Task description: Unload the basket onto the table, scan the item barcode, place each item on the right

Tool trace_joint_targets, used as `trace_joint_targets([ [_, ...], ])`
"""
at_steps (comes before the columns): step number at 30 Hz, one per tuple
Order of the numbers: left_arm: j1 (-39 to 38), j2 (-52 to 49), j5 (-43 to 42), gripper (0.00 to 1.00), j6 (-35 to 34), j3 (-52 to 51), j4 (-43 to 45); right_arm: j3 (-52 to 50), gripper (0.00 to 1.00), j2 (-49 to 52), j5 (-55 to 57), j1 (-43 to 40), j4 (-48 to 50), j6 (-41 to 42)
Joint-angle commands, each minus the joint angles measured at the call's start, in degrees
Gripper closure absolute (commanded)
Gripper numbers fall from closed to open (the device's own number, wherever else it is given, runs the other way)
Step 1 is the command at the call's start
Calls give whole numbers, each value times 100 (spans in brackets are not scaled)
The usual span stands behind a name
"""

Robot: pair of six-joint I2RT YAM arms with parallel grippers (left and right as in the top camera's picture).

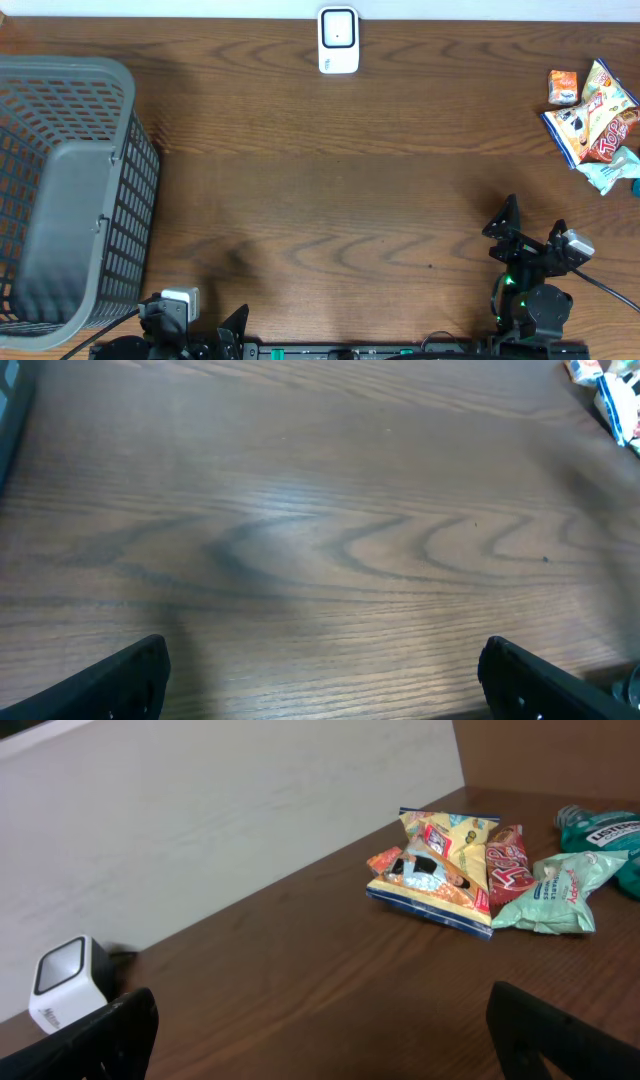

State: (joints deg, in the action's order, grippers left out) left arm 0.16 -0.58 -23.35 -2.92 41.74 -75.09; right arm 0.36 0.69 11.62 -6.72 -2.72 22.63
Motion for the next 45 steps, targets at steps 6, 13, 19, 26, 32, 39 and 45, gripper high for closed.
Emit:
trace_joint_targets([
  [6,-83,44,61,2,46,-24,55,-4,1,-37,90,39,-11,68],
  [13,-83,44,98,2,962,-675,3895,-4,1,-37,90,39,-11,68],
  [19,-85,44,1104,2,1215,-2275,6168,-4,1,-37,90,39,-9,68],
  [26,-90,44,2090,2,1390,-3427,7119,-4,1,-37,90,39,-11,68],
  [32,-90,46,2229,2,1749,-3906,7163,-4,1,-37,90,39,-11,68],
  [39,-83,46,2282,2,1910,-4153,7104,-4,1,-37,90,39,-11,68],
  [45,-85,46,2275,2,1808,-4153,7108,-4,1,-37,90,39,-9,68],
])
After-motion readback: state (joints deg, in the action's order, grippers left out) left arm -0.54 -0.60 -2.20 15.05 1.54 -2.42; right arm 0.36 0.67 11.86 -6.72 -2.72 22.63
